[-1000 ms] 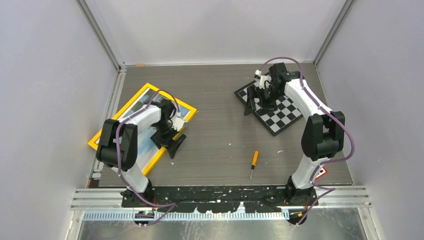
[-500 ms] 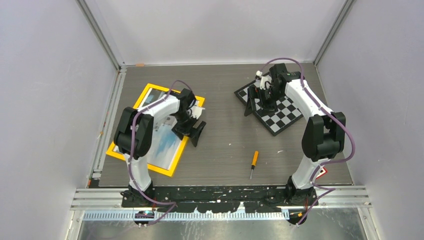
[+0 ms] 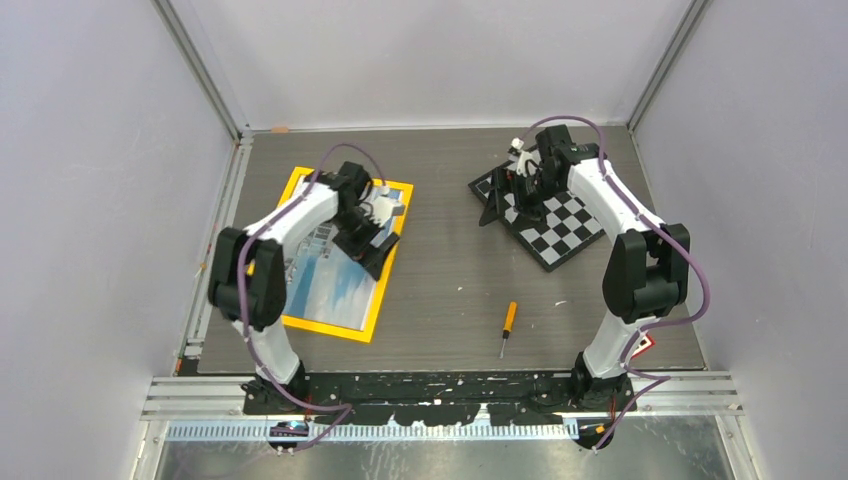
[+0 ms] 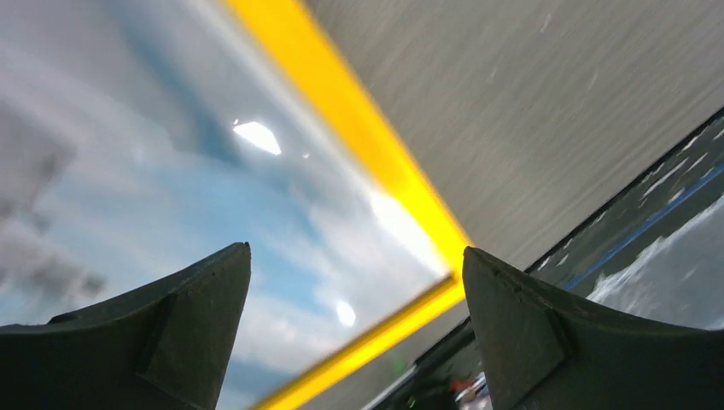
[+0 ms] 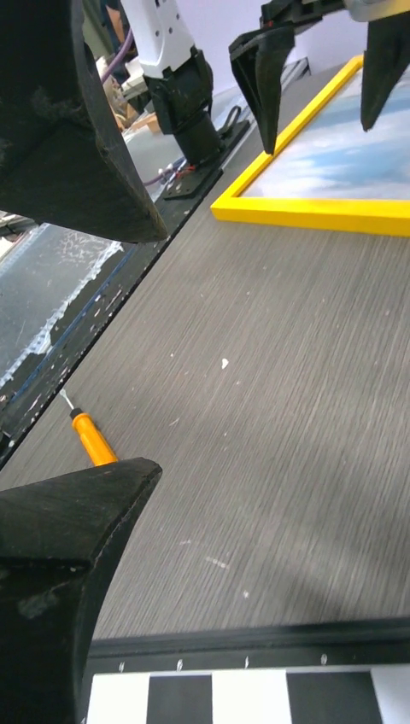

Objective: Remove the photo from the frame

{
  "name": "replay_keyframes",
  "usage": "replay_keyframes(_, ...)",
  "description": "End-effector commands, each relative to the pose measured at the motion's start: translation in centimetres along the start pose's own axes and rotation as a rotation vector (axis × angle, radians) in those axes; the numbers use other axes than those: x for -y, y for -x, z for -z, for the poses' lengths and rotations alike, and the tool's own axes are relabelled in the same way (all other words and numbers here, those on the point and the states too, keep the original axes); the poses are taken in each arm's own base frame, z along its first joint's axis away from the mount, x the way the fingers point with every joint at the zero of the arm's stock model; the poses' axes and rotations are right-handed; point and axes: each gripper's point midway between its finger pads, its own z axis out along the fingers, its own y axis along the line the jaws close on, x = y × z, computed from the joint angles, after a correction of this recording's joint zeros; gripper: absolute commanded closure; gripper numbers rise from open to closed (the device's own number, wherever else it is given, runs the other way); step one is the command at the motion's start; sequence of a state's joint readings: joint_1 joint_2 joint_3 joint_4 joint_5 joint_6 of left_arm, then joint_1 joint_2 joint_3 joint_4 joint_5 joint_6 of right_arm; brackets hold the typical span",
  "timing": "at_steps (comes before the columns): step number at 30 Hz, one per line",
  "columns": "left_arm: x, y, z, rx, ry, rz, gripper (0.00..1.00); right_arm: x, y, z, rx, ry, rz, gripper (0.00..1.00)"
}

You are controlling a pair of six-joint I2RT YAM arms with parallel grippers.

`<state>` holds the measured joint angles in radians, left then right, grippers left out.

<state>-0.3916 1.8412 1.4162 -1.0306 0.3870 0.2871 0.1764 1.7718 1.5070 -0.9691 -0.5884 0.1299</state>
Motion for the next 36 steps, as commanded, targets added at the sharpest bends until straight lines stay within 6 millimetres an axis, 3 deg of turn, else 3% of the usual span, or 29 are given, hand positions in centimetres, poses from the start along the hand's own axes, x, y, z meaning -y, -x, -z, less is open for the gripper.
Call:
replay_keyframes(1, -0.9, -7.3, 3.7, -0.113, 0.075, -0.269, 0.05, -2.2, 0.4, -0.5, 0.018, 0.064, 0.012, 0.0)
replay_keyframes(3, -0.8, -9.9, 4.3, -0.134, 0.1, -0.412, 0.05, -2.2, 0.2, -0.6, 0.014, 0.063, 0.015, 0.0)
replay_keyframes(7, -0.2, -13.2, 5.0, -0.147, 0.117, -0.619, 0.06, -1.7, -0.4, -0.8, 0.0, 0.05, 0.017, 0.0)
replay_keyframes(11, -0.1, -15.6, 3.9, -0.214, 0.092, -0.68, 0.13, -1.5, -0.9, -1.0, -0.02, 0.053, 0.014, 0.0)
replay_keyframes(14, 0.4, -16.2, 2.5, -0.241, 0.097, -0.722, 0.19, -1.4, -0.9, -0.7, -0.016, 0.043, 0.027, 0.0)
replay_keyframes(21, 0.6, -15.3, -1.2, -0.294, 0.218, -0.852, 0.32, -1.2, -0.4, -0.5, -0.008, 0.017, 0.047, 0.0)
replay_keyframes(25, 0.6, -14.7, -2.4, -0.317, 0.259, -0.854, 0.48, -0.9, -0.4, -0.5, -0.007, 0.01, 0.045, 0.0)
replay_keyframes(31, 2.0, -12.5, -3.9, -0.292, 0.326, -0.858, 0.63, 0.5, 0.6, 0.0, 0.03, -0.033, 0.044, 0.0)
replay_keyframes(36, 3.9, -9.4, -5.0, -0.258, 0.28, -0.702, 0.78, 2.7, 2.4, 1.4, 0.075, -0.047, -0.009, 0.0)
